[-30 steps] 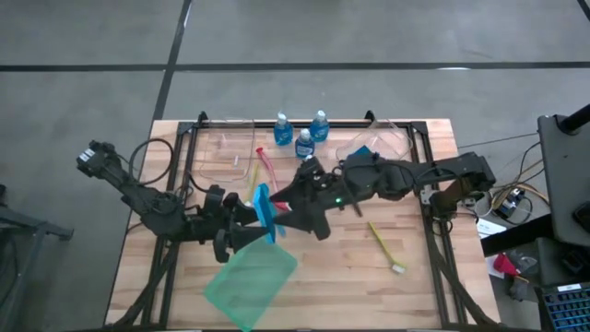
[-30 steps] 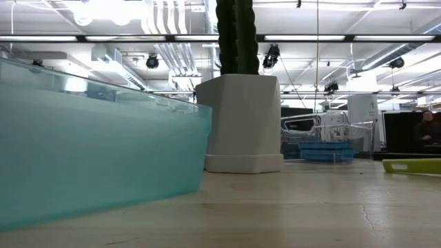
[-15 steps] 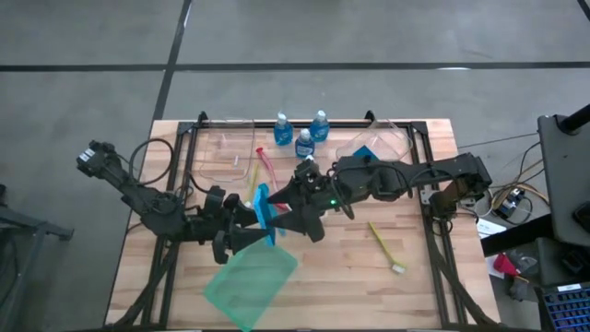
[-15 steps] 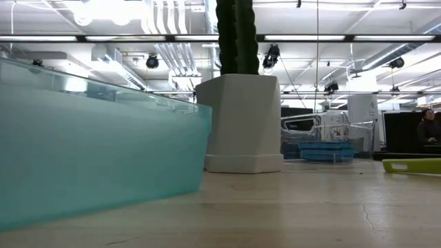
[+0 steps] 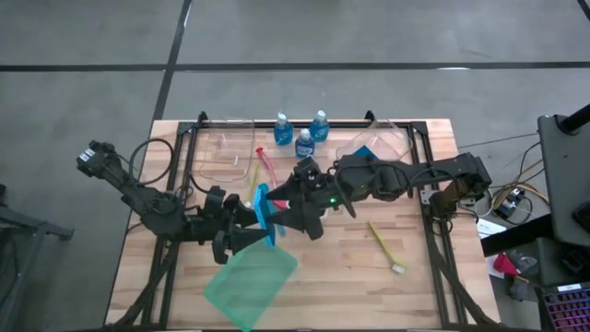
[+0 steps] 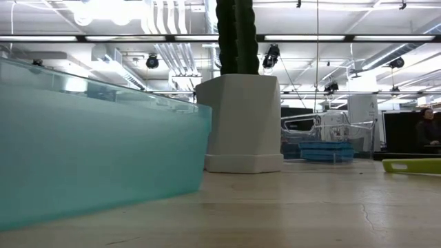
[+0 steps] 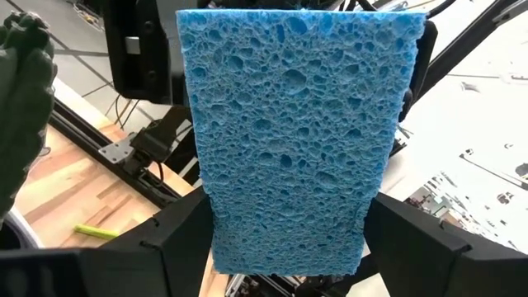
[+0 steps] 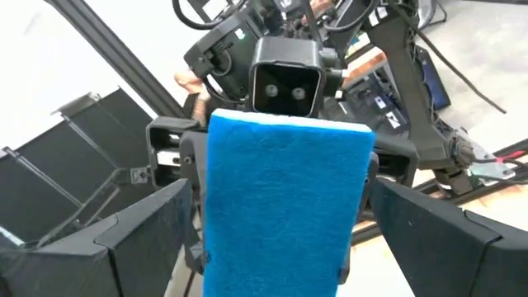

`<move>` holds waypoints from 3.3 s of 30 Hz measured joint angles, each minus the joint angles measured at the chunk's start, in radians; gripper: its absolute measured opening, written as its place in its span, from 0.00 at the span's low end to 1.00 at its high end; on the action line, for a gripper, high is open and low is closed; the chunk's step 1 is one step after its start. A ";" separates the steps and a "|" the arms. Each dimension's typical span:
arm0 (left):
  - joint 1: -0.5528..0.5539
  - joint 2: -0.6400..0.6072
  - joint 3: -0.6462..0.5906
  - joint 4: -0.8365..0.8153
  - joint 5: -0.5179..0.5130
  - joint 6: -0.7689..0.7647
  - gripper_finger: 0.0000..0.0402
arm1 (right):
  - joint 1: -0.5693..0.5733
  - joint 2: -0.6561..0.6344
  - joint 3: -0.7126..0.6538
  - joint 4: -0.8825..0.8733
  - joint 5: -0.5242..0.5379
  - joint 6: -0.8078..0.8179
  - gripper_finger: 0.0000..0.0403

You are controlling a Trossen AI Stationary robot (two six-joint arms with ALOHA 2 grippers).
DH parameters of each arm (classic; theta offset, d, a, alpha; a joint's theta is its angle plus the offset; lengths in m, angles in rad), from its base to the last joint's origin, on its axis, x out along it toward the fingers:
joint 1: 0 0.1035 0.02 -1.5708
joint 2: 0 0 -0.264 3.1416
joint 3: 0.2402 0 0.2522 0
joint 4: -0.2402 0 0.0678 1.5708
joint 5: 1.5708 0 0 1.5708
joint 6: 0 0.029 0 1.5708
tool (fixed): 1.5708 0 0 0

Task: Pick & Place Kitchen Sink Supplies
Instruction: Put the blue sponge into the right transparent bin

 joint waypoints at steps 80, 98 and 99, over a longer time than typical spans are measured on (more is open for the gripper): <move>-0.002 -0.002 -0.001 -0.052 0.118 -0.015 0.77 | -0.016 -0.004 0.159 -0.027 -0.144 -0.029 0.69; -0.002 -0.246 -0.002 -0.328 0.095 0.143 0.77 | -0.094 -0.094 0.462 -0.963 0.135 -0.072 0.68; -0.002 -0.251 -0.002 -0.328 0.092 0.148 0.77 | -0.103 -0.096 0.478 -1.016 0.158 -0.062 0.68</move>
